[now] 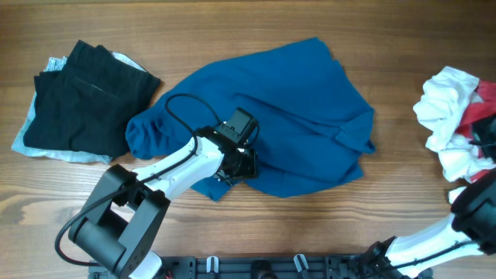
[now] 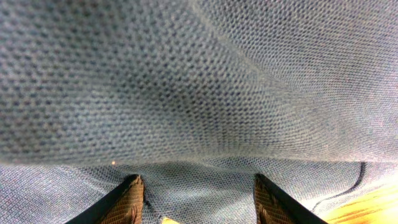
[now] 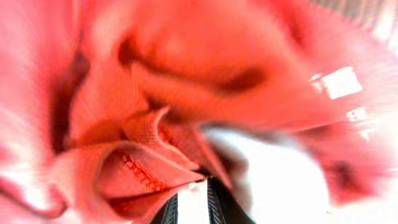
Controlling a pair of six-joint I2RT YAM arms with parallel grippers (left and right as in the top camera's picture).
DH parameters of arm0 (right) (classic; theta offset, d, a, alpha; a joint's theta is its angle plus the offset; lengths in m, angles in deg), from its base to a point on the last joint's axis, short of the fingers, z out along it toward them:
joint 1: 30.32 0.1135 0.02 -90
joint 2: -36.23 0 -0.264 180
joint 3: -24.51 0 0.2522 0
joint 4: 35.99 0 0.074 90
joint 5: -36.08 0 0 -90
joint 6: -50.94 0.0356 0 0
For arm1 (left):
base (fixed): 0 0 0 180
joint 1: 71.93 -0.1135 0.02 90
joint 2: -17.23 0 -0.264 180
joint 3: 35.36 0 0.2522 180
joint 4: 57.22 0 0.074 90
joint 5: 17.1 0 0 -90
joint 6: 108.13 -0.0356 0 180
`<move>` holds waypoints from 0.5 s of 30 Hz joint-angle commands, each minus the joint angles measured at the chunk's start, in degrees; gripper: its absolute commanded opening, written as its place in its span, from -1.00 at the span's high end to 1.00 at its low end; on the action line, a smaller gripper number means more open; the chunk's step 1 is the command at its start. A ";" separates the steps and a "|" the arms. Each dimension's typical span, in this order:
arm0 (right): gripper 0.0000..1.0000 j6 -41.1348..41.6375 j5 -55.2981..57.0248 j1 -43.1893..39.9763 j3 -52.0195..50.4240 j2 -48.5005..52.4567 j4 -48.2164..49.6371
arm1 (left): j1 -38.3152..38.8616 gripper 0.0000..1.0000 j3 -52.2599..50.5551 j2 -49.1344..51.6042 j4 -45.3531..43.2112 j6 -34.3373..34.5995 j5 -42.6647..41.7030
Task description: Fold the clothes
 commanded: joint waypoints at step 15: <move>0.33 -24.37 -22.10 14.62 3.65 9.33 8.79 | 0.00 -0.22 -3.13 3.21 1.53 0.15 0.46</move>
